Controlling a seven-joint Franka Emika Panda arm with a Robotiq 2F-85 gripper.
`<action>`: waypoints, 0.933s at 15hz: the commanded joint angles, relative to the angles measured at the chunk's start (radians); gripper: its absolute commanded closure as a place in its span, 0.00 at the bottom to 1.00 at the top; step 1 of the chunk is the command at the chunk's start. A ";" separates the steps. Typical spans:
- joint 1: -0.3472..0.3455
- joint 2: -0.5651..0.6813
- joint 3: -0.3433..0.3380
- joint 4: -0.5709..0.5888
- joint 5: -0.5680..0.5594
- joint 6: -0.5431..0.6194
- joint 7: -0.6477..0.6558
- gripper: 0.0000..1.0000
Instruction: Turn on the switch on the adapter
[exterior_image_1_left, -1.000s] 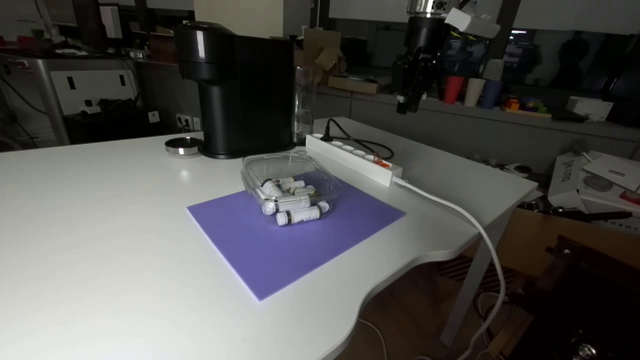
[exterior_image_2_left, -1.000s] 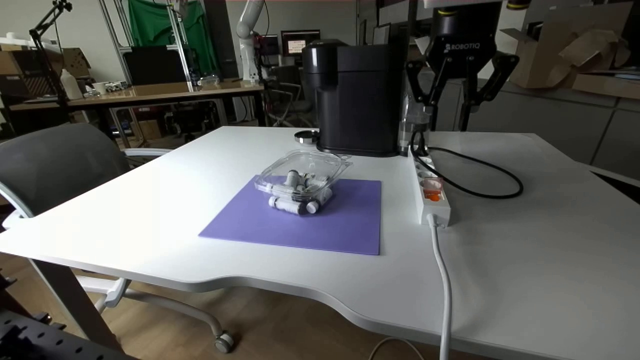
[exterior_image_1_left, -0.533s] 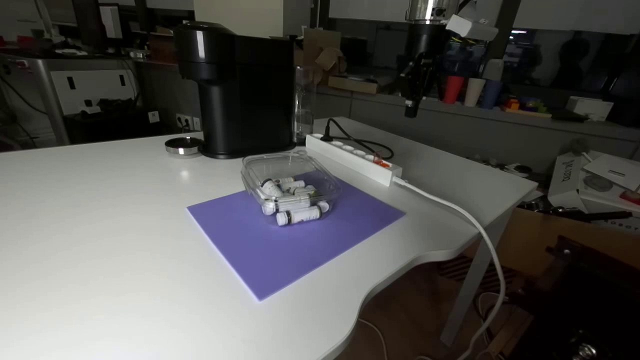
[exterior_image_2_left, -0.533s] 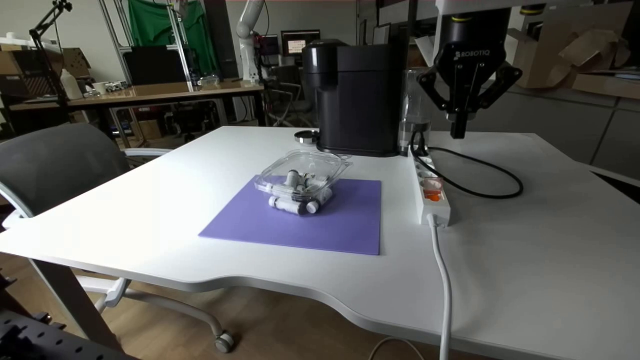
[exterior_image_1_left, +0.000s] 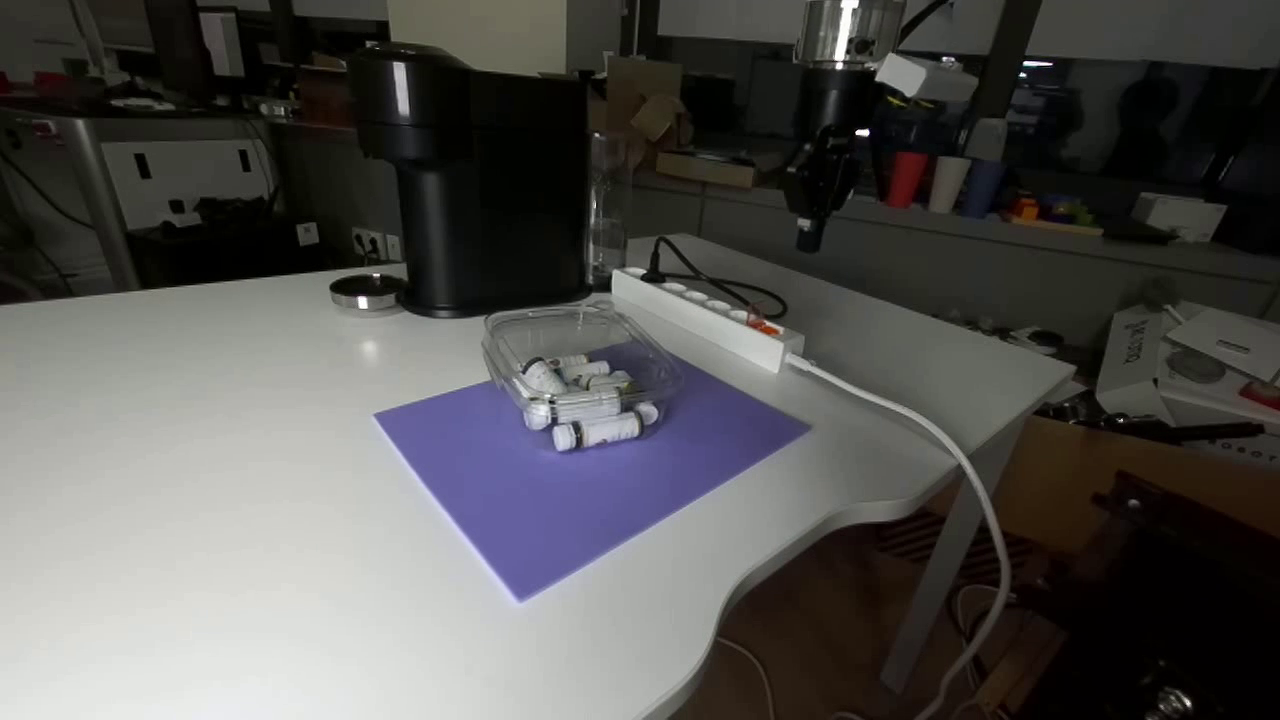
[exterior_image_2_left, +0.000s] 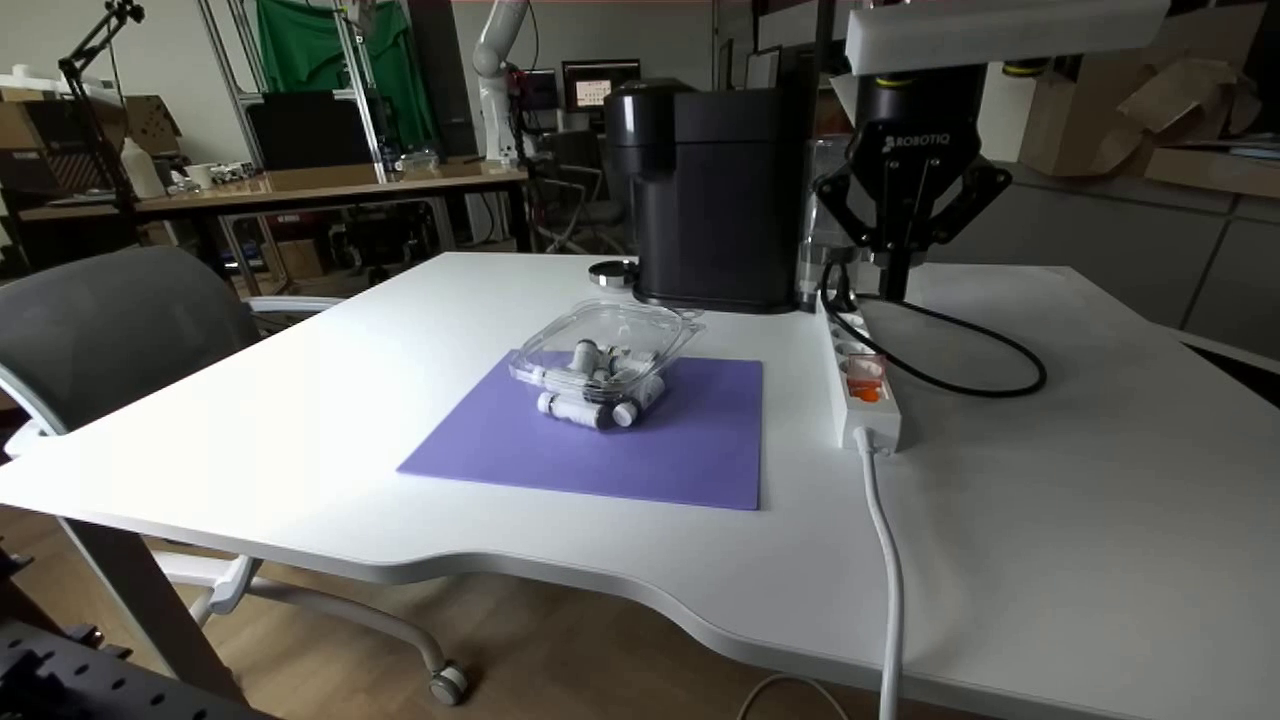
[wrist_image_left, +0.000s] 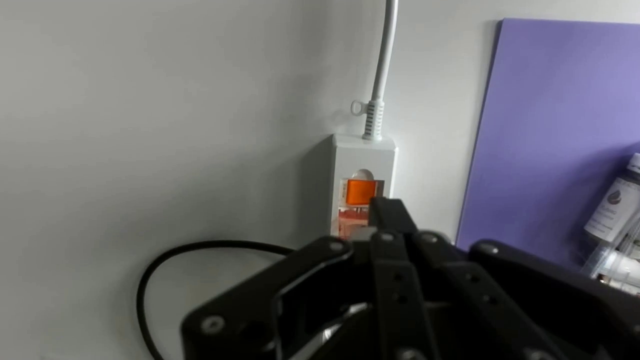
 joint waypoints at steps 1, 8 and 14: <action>-0.014 0.038 0.021 0.003 -0.019 0.059 0.037 1.00; -0.036 0.112 0.056 0.023 -0.018 0.124 0.031 1.00; -0.063 0.155 0.072 0.049 -0.011 0.133 0.030 1.00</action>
